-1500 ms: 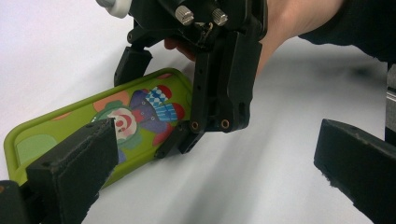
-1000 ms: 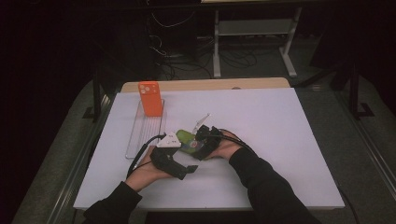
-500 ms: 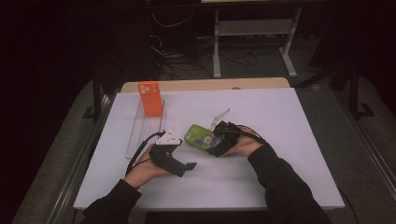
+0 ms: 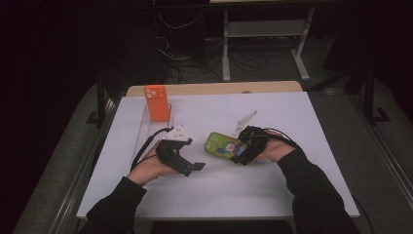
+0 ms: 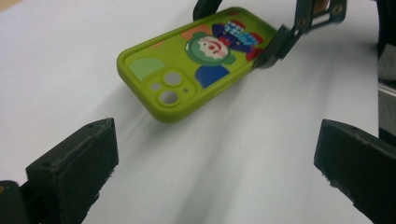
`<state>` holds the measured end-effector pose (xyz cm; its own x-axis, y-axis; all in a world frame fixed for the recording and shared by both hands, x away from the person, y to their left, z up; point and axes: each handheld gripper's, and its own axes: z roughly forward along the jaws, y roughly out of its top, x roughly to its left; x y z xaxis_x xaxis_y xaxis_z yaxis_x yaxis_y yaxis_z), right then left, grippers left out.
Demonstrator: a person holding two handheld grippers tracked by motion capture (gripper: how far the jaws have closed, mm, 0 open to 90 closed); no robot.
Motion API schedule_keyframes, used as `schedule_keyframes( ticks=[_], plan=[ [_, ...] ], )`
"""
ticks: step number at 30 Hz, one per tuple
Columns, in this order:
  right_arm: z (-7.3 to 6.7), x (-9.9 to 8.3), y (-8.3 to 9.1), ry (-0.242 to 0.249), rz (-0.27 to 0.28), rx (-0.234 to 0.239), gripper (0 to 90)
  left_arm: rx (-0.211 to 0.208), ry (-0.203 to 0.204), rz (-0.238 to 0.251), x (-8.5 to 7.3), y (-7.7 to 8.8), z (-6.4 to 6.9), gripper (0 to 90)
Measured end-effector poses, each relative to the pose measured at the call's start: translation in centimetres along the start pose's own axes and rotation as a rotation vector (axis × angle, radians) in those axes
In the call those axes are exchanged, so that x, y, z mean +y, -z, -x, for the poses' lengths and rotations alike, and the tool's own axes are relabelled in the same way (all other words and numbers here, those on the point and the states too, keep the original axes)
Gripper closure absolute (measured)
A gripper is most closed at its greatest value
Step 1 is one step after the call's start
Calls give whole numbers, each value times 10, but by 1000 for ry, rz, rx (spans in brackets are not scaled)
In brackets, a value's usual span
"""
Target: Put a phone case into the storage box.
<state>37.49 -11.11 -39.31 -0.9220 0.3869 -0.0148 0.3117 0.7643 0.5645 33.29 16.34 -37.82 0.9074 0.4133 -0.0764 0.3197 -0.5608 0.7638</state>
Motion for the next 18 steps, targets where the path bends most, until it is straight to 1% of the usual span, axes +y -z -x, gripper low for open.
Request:
schedule_keyframes(
  ticks=[1,3,4,5,6,7,8,9,12,13,16,18],
  plan=[
    [1,-1,2,5,2,5,152,-9,-16,-10,1,-1,-1,0],
    [1,-4,6,15,-3,17,152,-24,-28,-18,4,-3,-5,0],
    [1,-5,8,23,-4,21,153,-26,-31,-16,5,-3,-5,0],
    [1,-5,9,30,-4,23,152,-37,-40,-14,7,-4,-7,0],
    [1,-6,11,37,-11,30,152,-44,-40,-16,9,-4,-7,0],
    [0,-7,12,43,-11,38,152,-48,-54,-17,11,-5,-8,0],
    [0,-7,12,48,-12,43,152,-54,-50,-7,12,-6,-8,0],
    [-1,-8,13,51,-14,52,152,-57,-75,-15,14,-6,-10,0],
    [-3,-8,14,61,-16,70,152,-67,-111,-17,19,-10,-10,0],
    [-3,-8,13,68,-16,75,152,-74,-112,-12,20,-12,-9,0],
    [-6,-7,12,86,-20,90,152,-96,-138,-15,22,-18,-8,0],
    [-8,-5,11,95,-21,97,152,-115,-134,-23,21,-23,-7,0]
  ],
)
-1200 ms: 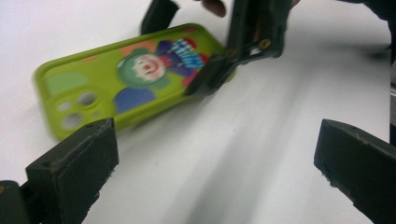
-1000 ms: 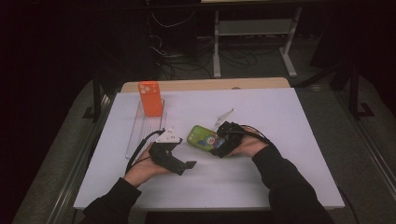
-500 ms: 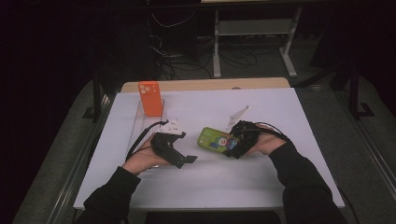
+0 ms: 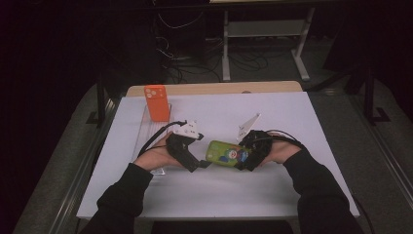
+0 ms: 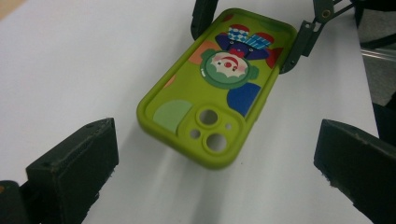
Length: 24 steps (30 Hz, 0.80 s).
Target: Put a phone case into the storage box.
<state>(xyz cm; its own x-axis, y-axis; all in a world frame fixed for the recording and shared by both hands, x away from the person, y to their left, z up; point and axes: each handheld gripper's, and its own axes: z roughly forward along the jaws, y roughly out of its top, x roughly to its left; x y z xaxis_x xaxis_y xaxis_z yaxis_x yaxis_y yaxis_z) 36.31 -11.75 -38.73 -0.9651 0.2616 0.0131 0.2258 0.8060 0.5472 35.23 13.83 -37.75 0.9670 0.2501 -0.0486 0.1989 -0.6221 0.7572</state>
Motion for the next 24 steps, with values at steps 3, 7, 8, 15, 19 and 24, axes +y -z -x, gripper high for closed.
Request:
schedule_keyframes(
  ticks=[3,7,8,15,19,24],
  plan=[
    [-5,2,-3,23,-11,12,152,-26,-35,-26,-1,-3,4,0],
    [-12,7,-4,56,-10,33,152,-59,-65,-30,-2,-2,9,0],
    [-14,8,-5,64,-8,40,152,-65,-75,-32,-2,-2,9,0],
    [-24,16,-8,114,-20,68,152,-94,-105,-38,-2,-5,14,0],
    [-31,22,-8,145,-14,81,152,-120,-138,-65,-2,-10,16,0],
    [-36,27,-7,165,-14,80,152,-134,-159,-92,-3,-16,22,0]
  ],
)
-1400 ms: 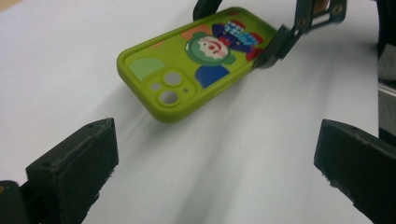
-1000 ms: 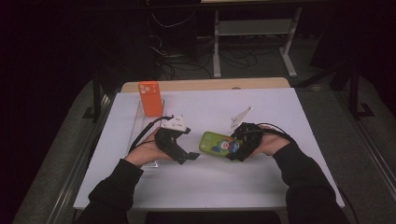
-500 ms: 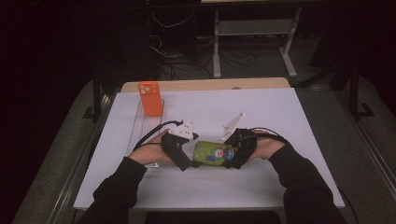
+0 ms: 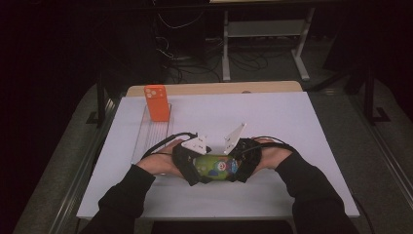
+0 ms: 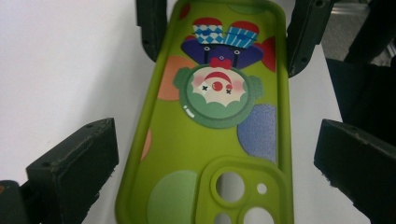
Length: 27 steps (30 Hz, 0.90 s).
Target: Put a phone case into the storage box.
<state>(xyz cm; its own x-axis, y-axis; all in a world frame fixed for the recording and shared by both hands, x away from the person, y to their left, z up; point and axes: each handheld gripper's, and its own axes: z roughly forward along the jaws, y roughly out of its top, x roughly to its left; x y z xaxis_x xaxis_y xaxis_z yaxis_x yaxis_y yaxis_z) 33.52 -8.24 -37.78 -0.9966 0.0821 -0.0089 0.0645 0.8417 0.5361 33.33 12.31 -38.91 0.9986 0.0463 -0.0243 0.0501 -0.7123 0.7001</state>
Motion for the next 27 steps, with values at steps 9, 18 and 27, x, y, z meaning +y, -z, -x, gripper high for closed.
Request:
schedule_keyframes(
  ticks=[9,18,27],
  plan=[
    [-3,3,1,15,6,6,152,0,-8,-38,0,-9,3,24],
    [-4,5,2,24,14,14,152,6,-19,-57,0,-10,4,98],
    [-5,5,1,25,12,29,150,-27,-21,-67,-1,-9,3,141]
  ],
)
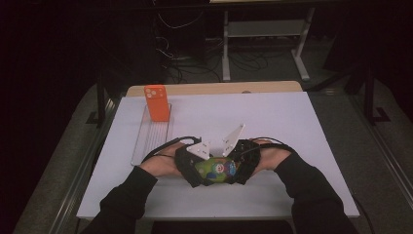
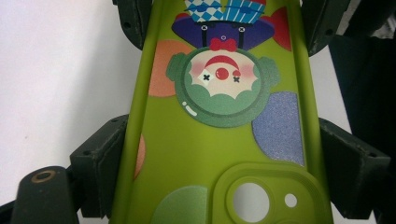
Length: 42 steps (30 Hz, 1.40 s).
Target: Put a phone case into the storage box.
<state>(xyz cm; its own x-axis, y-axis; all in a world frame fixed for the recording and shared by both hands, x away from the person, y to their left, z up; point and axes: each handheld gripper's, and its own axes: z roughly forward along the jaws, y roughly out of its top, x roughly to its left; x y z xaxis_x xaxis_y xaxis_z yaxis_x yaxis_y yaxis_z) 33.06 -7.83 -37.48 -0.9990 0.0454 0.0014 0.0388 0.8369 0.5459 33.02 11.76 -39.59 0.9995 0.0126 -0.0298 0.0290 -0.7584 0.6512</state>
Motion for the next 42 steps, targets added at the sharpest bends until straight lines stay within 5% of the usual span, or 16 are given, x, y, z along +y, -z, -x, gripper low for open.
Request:
schedule_keyframes(
  ticks=[7,13,25,28,32,42],
  plan=[
    [0,-1,-1,-15,16,4,122,-7,9,-8,1,3,-1,151],
    [4,-7,6,-68,77,-24,61,35,82,-3,-3,5,-2,152],
    [11,-36,20,-268,163,-138,85,186,265,-7,-15,5,-5,151],
    [9,-43,19,-316,173,-162,92,215,287,-14,-14,6,-6,151],
    [3,-50,16,-437,207,-191,71,266,328,-31,-13,4,-4,152],
    [-8,-62,6,-555,297,-325,15,328,360,-37,-15,8,-8,152]
  ],
)
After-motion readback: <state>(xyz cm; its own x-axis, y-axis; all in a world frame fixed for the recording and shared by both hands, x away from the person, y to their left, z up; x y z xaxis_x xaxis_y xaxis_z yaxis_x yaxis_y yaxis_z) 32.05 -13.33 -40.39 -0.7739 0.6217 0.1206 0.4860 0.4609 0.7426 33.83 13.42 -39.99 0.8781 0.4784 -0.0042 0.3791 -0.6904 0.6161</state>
